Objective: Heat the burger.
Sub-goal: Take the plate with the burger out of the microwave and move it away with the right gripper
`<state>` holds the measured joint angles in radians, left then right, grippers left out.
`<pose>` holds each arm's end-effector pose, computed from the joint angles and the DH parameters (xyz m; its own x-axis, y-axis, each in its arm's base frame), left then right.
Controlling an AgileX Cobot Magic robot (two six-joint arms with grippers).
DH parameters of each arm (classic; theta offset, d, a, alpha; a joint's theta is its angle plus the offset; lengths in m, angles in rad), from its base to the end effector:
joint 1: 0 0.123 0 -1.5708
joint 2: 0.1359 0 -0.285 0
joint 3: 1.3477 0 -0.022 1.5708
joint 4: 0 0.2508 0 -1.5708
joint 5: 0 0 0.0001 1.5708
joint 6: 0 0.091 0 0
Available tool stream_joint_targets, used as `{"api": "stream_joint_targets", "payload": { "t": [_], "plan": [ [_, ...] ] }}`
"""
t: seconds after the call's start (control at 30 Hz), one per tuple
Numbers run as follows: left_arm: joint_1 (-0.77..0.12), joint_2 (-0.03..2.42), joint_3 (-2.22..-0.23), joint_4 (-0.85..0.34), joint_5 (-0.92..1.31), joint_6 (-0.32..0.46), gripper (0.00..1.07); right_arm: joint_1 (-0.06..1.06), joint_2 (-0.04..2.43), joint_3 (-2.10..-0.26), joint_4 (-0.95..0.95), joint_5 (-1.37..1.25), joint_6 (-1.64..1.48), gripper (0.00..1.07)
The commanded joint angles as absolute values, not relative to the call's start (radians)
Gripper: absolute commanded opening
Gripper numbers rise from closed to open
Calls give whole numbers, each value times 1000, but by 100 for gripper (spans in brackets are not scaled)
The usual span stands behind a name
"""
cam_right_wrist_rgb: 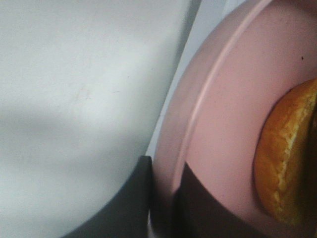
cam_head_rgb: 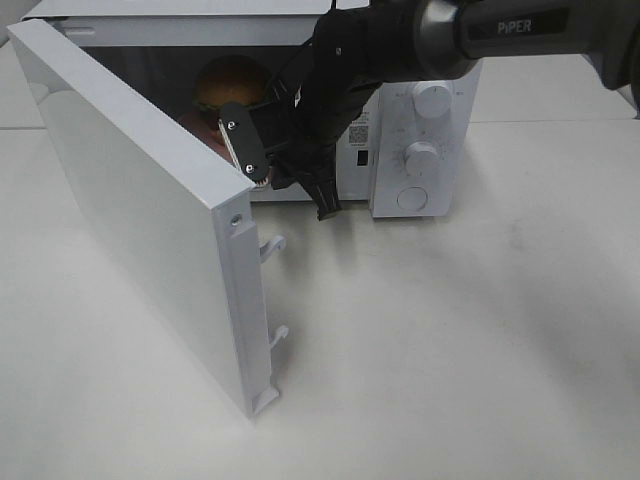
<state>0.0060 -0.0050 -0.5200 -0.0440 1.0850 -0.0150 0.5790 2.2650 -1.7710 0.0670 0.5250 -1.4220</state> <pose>-0.0090 -0.0036 0.2809 -0.4558 -0.0383 -0.8893 0.0125 0.9987 -0.0493 0.4198 0.2781 0.1633 0.4138 -0.8981 -0.1489 -0.7728 -0.2600 -0.5789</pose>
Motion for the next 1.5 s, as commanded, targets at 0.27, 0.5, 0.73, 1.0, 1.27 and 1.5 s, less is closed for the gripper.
{"api": "stream_joint_targets", "payload": {
  "t": [0.27,0.5,0.73,1.0,1.27,1.5],
  "plan": [
    [7,-20,-517,-48,1071,-15,100,583,2129,-1652,129,492,-1536,0],
    [7,-20,-517,-48,1071,-15,100,583,2087,-1604,136,492,-1558,0],
    [7,-20,-517,-48,1071,-15,100,583,2037,-1575,138,509,-1564,0],
    [7,-20,-517,-48,1071,-15,100,583,2012,-1537,143,518,-1582,0],
    [7,-20,-517,-48,1071,-15,100,583,1954,-1467,164,517,-1604,0],
    [7,-20,-517,-48,1071,-15,100,583,1918,-1409,164,512,-1605,0]
  ]
}}
